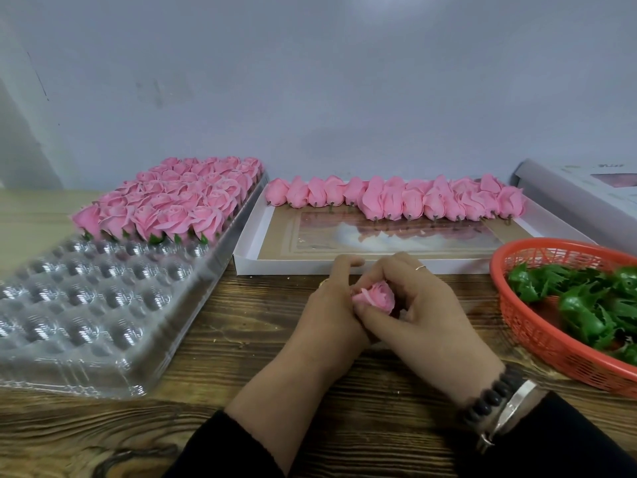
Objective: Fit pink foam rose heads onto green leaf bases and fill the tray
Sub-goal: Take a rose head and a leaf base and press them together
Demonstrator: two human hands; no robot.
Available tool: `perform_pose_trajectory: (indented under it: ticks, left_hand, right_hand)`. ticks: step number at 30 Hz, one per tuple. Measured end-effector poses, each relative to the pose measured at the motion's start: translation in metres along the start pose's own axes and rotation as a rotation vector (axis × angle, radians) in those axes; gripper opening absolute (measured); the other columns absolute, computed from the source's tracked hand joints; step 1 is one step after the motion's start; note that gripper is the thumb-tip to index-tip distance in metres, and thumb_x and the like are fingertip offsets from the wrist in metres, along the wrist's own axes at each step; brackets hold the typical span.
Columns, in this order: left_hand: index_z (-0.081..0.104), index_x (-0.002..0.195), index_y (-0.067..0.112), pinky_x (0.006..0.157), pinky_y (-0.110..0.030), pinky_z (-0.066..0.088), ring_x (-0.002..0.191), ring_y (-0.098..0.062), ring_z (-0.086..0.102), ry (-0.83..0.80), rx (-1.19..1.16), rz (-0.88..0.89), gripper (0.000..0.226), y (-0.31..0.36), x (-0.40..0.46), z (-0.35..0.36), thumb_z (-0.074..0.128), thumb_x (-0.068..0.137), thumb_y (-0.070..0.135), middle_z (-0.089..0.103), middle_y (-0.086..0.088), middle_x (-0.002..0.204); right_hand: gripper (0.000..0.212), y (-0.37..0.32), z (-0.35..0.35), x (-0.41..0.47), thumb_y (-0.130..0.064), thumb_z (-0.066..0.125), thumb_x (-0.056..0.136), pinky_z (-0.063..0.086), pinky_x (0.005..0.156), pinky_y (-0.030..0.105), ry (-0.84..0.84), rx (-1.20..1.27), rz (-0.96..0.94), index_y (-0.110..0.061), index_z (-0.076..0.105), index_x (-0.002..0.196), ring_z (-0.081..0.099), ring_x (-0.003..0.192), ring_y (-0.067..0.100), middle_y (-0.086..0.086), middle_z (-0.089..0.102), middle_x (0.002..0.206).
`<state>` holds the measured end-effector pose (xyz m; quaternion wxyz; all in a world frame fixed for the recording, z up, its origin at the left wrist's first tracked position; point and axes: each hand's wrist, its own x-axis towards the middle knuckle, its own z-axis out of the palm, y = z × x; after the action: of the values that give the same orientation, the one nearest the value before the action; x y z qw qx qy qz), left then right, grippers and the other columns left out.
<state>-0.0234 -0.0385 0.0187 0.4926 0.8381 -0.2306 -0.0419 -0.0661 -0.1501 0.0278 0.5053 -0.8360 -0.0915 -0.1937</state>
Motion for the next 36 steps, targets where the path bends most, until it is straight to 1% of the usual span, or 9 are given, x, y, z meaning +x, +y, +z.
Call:
perform_pose_trajectory:
  ticks: [5,7,10,14,18,23,28,33,36]
  left_hand:
    - [0.06,0.079,0.019,0.062,-0.017,0.048,0.076,-0.006,0.059,-0.084,0.063,0.035,0.009,0.006,-0.002,-0.004,0.06,0.081,0.011,0.062,0.007,0.075]
    - [0.054,0.063,0.026,0.051,-0.007,0.04,0.062,0.001,0.055,-0.102,0.116,0.048,0.028,0.006,-0.002,-0.006,0.058,0.084,0.009,0.057,0.009,0.062]
    - [0.052,0.06,0.031,0.053,-0.003,0.04,0.057,0.012,0.053,-0.085,0.144,0.045,0.031,0.007,-0.002,-0.005,0.061,0.084,0.013,0.055,0.012,0.057]
    - [0.054,0.06,0.026,0.056,-0.013,0.045,0.061,-0.004,0.058,0.058,0.139,0.009,0.025,0.003,0.002,-0.004,0.064,0.083,0.021,0.059,0.008,0.06]
    - [0.056,0.063,0.024,0.057,-0.015,0.039,0.067,-0.01,0.056,0.131,0.28,0.11,0.021,0.002,0.004,-0.006,0.066,0.081,0.023,0.06,0.007,0.065]
    - [0.056,0.077,0.029,0.063,-0.018,0.04,0.083,-0.013,0.056,0.094,0.333,0.12,0.011,0.004,0.003,-0.003,0.066,0.077,0.024,0.063,0.003,0.082]
    - [0.043,0.09,0.032,0.054,-0.006,0.038,0.085,-0.005,0.051,0.031,0.036,-0.047,0.041,0.007,-0.002,-0.002,0.077,0.067,0.028,0.055,0.003,0.1]
    - [0.061,0.086,0.017,0.066,-0.017,0.046,0.083,-0.012,0.06,-0.014,0.099,-0.008,0.008,0.01,-0.003,-0.005,0.065,0.079,0.014,0.065,0.002,0.085]
    - [0.058,0.073,0.026,0.059,-0.008,0.045,0.075,-0.003,0.059,-0.058,0.001,-0.016,0.022,0.01,-0.006,-0.006,0.064,0.079,0.006,0.062,0.009,0.076]
  right_hand:
    - [0.006,-0.003,0.0,-0.001,-0.017,0.055,0.076,0.042,0.068,0.017,-0.039,-0.136,-0.128,-0.021,0.054,0.071,0.051,0.079,0.01,-0.009,0.048,0.08]
    - [0.01,-0.002,0.001,-0.002,-0.021,0.053,0.08,0.039,0.065,0.014,-0.025,-0.156,-0.156,-0.021,0.053,0.069,0.05,0.076,0.009,-0.01,0.047,0.077]
    - [0.014,-0.001,0.002,-0.004,-0.028,0.05,0.085,0.037,0.066,0.012,0.032,-0.124,-0.168,-0.025,0.054,0.072,0.051,0.076,0.008,-0.009,0.049,0.075]
    - [0.036,0.002,0.001,-0.002,-0.053,0.053,0.075,0.041,0.068,0.01,0.073,0.004,-0.063,-0.037,0.051,0.107,0.056,0.077,0.004,-0.016,0.056,0.092]
    - [0.047,0.004,0.001,0.0,-0.047,0.069,0.061,0.041,0.069,0.008,-0.011,-0.046,-0.028,-0.048,0.053,0.105,0.055,0.081,0.001,-0.018,0.053,0.095]
    - [0.021,0.007,0.0,0.001,-0.028,0.067,0.072,0.051,0.082,0.04,-0.036,0.102,-0.022,-0.031,0.062,0.091,0.061,0.088,0.014,-0.005,0.063,0.089]
    - [0.014,0.013,-0.006,0.002,-0.01,0.069,0.079,0.05,0.08,0.054,0.01,0.175,0.019,-0.022,0.062,0.083,0.063,0.086,0.026,0.007,0.068,0.086]
    - [0.005,0.005,-0.006,0.003,-0.022,0.065,0.075,0.047,0.079,0.027,-0.096,0.047,-0.106,-0.023,0.062,0.078,0.059,0.082,0.01,-0.007,0.061,0.082]
    - [0.003,0.001,-0.008,0.004,-0.02,0.063,0.076,0.038,0.071,0.011,-0.136,-0.12,-0.184,-0.022,0.062,0.074,0.053,0.08,0.005,-0.01,0.055,0.081]
